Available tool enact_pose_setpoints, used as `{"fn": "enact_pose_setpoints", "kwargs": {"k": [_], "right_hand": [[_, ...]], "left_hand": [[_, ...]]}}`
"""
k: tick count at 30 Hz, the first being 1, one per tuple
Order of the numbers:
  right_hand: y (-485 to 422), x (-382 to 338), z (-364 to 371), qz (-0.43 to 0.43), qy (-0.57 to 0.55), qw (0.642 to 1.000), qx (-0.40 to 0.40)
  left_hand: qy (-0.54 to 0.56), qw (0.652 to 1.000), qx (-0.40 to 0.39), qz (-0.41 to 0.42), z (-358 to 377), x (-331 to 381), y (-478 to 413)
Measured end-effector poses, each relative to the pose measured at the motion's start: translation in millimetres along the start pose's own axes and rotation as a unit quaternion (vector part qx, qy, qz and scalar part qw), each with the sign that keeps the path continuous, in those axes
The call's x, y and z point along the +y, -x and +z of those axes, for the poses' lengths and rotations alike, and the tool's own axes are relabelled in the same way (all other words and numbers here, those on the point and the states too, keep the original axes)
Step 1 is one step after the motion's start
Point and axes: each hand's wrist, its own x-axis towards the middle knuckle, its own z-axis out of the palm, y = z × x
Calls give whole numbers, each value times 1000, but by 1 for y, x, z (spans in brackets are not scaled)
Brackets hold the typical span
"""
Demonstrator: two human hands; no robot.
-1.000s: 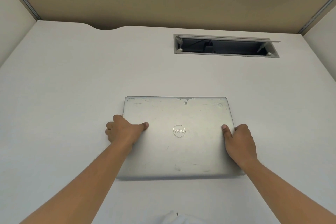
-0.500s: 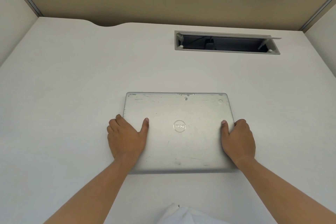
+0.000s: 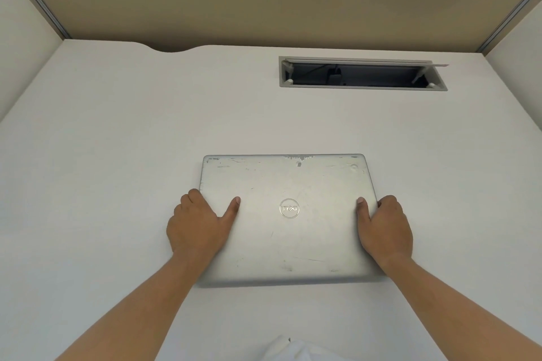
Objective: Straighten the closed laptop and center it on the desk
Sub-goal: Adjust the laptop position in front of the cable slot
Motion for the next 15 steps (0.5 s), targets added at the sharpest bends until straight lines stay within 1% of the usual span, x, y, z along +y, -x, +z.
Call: {"fn": "enact_pose_setpoints", "kwargs": {"k": [4, 8, 10, 13, 15], "right_hand": [[0, -1, -1, -4, 19, 1000, -2], [-4, -4, -3, 3, 56, 998, -24], [-10, -5, -5, 16, 51, 998, -36], [-17, -8, -6, 33, 24, 998, -52], [-19, -9, -5, 39, 12, 998, -56]], "left_hand": [[-4, 1000, -16, -21, -2, 0, -1], [5, 998, -35, -52, -5, 4, -5], [28, 996, -42, -71, -5, 5, -10], [96, 989, -50, -104, -6, 1, -19], [121, 986, -54, -103, -8, 0, -24]]}}
